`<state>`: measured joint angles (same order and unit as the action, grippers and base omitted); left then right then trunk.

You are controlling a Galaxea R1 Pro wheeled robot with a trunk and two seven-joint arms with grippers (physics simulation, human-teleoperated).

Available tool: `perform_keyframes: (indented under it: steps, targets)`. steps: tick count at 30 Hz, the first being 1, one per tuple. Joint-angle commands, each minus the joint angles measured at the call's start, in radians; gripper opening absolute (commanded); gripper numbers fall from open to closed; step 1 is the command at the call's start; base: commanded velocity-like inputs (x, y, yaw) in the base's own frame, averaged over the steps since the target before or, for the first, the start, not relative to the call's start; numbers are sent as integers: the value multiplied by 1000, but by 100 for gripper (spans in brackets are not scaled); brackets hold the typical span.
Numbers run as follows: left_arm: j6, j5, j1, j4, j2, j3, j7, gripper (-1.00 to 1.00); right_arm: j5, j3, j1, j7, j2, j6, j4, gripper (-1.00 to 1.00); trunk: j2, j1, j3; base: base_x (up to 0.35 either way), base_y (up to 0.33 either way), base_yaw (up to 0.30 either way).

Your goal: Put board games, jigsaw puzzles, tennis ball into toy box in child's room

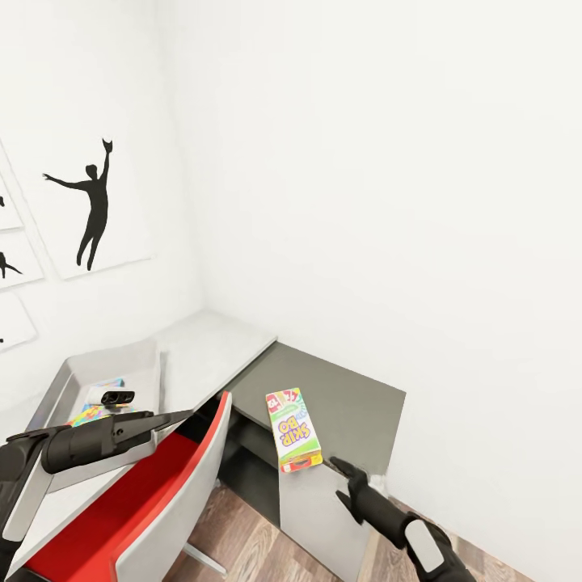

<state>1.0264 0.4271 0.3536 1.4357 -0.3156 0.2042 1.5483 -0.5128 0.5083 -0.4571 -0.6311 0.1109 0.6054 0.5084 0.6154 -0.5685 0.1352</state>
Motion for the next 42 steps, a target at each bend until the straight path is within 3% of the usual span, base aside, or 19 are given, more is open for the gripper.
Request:
perform_keyframes:
  steps: [1, 5, 10, 38, 42]
  targets:
    - [11, 0, 1, 0, 0, 0, 4, 100, -4, 7, -9, 21, 2, -12, -28, 100, 2, 0, 2, 0, 0, 0]
    - [11, 1, 1, 0, 0, 0, 4, 100, -7, 7, -40, 65, -3, -108, -100, 100, 2, 0, 2, 0, 0, 0]
    - [11, 1, 1, 0, 0, 0, 5, 100, -7, 7, -53, 77, -3, -152, -132, 100, 2, 0, 2, 0, 0, 0]
    - [10, 1, 1, 0, -1, -1, 9, 100, -3, 1, -55, 25, -8, -153, -139, 100, 184, -100, 83, 0, 0, 0]
    - [10, 0, 1, 0, -2, 1, 9, 100, -3, 0, -55, 24, -8, -152, -139, 100, 191, -104, 86, 0, 0, 0]
